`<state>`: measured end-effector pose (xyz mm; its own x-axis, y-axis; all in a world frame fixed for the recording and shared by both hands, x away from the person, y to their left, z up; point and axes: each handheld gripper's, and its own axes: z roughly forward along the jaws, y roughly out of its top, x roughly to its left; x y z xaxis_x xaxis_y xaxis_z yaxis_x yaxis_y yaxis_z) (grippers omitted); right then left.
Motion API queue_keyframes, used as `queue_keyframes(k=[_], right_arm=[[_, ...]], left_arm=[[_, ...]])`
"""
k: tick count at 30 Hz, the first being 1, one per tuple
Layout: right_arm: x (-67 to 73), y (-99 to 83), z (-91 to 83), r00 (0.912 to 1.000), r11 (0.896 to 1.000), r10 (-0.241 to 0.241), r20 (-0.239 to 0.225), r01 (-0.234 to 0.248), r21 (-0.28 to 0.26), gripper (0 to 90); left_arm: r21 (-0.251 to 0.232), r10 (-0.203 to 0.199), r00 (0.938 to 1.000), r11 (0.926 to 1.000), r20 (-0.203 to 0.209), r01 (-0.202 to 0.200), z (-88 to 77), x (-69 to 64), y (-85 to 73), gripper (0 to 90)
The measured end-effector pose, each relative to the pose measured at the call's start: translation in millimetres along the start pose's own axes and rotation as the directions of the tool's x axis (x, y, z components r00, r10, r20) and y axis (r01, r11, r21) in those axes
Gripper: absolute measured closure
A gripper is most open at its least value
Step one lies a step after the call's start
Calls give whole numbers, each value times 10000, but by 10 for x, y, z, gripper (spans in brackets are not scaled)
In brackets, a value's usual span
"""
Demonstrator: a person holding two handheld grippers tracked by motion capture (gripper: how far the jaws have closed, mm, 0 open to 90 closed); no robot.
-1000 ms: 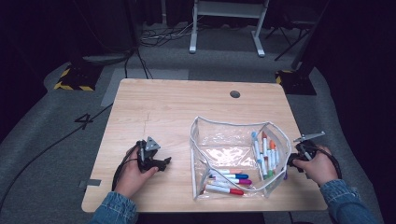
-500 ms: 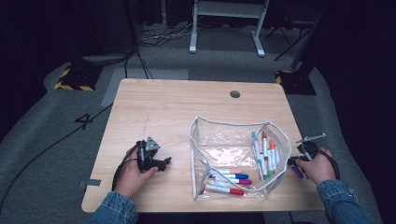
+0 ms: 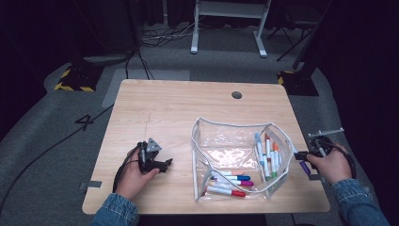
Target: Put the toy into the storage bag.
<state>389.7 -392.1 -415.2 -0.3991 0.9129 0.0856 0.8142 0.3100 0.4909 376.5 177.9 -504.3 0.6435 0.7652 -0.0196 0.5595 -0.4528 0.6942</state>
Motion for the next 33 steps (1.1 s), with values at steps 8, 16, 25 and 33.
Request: queue_keyframes(k=[8, 16, 25, 33], right_arm=[[258, 270, -554, 9957, 9923, -830, -405, 788, -957, 769], [583, 511, -995, 9808, 9704, -1882, -502, 1778, -1637, 769], [971, 737, -1212, 9459, 9371, -3127, -866, 2923, -1910, 770], [1406, 881, -1179, 8885, 8965, -4324, -1540, 4053, -1787, 769]], left_arm=[[0, 2, 10000, 10000, 3, -2, 0, 0, 0, 202], [1, 3, 10000, 10000, -1, -3, 0, 0, 0, 202], [-3, -3, 10000, 10000, 0, 3, 0, 0, 0, 202], [-28, -29, 10000, 10000, -2, 29, 2, -2, 0, 202]])
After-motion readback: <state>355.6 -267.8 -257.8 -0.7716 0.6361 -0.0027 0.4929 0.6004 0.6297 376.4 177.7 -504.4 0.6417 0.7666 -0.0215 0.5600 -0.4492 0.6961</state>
